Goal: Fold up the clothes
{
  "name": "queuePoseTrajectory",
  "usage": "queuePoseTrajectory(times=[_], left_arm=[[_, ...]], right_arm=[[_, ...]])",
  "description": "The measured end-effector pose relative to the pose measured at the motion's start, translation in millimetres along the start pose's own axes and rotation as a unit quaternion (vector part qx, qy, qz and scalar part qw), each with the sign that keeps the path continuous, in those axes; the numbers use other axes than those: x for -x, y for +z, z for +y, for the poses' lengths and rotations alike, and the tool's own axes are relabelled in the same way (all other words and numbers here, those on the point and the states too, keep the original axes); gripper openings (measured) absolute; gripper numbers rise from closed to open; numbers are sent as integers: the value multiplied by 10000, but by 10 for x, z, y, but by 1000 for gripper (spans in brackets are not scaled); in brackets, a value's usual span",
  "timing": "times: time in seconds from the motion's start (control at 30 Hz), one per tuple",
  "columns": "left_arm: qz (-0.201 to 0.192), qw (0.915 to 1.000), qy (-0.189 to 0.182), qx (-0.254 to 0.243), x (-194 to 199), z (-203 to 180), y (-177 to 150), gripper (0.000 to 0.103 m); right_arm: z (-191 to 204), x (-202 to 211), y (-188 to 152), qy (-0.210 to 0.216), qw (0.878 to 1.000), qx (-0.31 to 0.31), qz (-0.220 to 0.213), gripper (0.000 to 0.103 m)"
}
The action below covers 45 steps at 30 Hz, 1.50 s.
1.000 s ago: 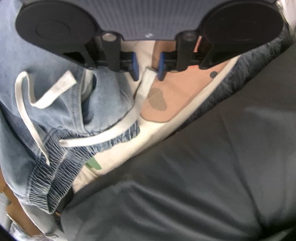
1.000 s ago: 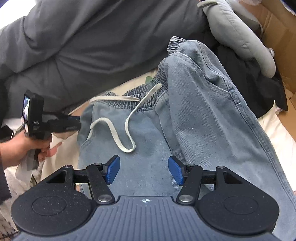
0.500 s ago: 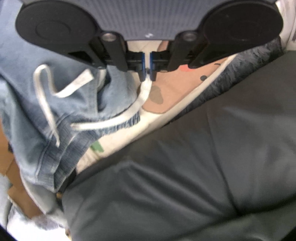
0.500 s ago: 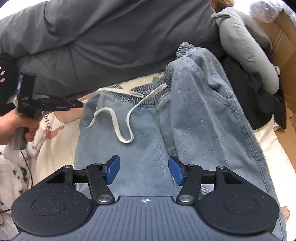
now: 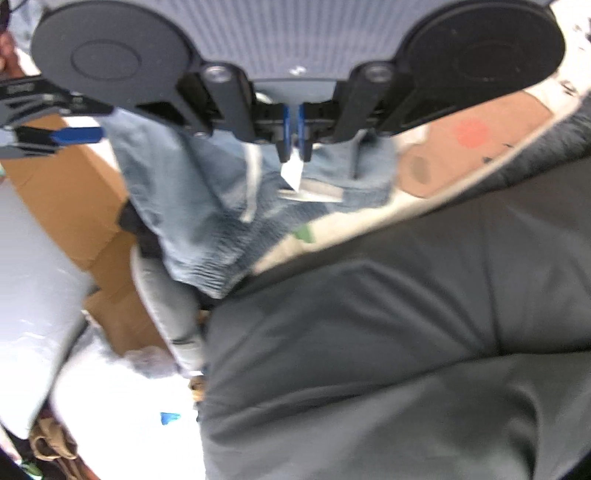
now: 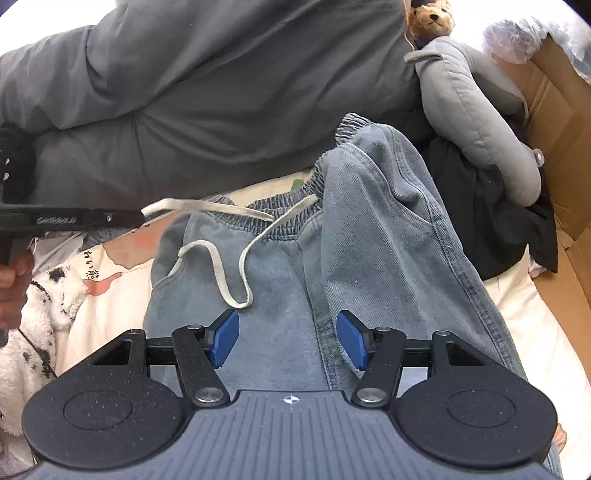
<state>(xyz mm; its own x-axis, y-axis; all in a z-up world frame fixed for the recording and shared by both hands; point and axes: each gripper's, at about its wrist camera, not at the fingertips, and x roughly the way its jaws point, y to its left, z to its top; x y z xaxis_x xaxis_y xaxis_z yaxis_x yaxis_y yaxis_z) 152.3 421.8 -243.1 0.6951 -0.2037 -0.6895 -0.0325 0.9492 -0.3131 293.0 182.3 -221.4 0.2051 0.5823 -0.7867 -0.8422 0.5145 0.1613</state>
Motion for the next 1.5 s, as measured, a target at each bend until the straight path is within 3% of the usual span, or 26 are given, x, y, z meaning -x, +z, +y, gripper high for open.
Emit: queuePoseTrajectory(times=[0.37, 0.57, 0.67, 0.7, 0.97, 1.27, 1.37, 1.5], left_arm=[[395, 9943, -947, 282, -310, -472, -292, 7], [598, 9925, -1013, 323, -328, -540, -397, 12], [551, 9943, -869, 274, -249, -533, -397, 33], [508, 9950, -814, 273, -216, -518, -390, 36], [208, 9980, -137, 574, -93, -154, -261, 36], [-163, 9915, 558, 1161, -143, 489, -13, 32], [-152, 9881, 741, 1338, -260, 704, 37, 24], [19, 9865, 766, 1446, -498, 888, 38, 24]], right_arm=[[-121, -16, 3, -167, 9998, -32, -65, 65], [-187, -33, -2, -160, 9997, -164, -42, 65], [-205, -36, -1, -144, 9996, -221, -31, 65], [-210, -35, -1, -132, 9997, -226, -38, 65], [-331, -81, -18, -198, 9994, -283, -33, 65], [-491, -165, -14, -420, 9983, -389, -68, 65], [-521, -194, 4, -478, 9980, -395, -105, 66], [-538, -254, 19, -487, 9976, -480, -61, 66]])
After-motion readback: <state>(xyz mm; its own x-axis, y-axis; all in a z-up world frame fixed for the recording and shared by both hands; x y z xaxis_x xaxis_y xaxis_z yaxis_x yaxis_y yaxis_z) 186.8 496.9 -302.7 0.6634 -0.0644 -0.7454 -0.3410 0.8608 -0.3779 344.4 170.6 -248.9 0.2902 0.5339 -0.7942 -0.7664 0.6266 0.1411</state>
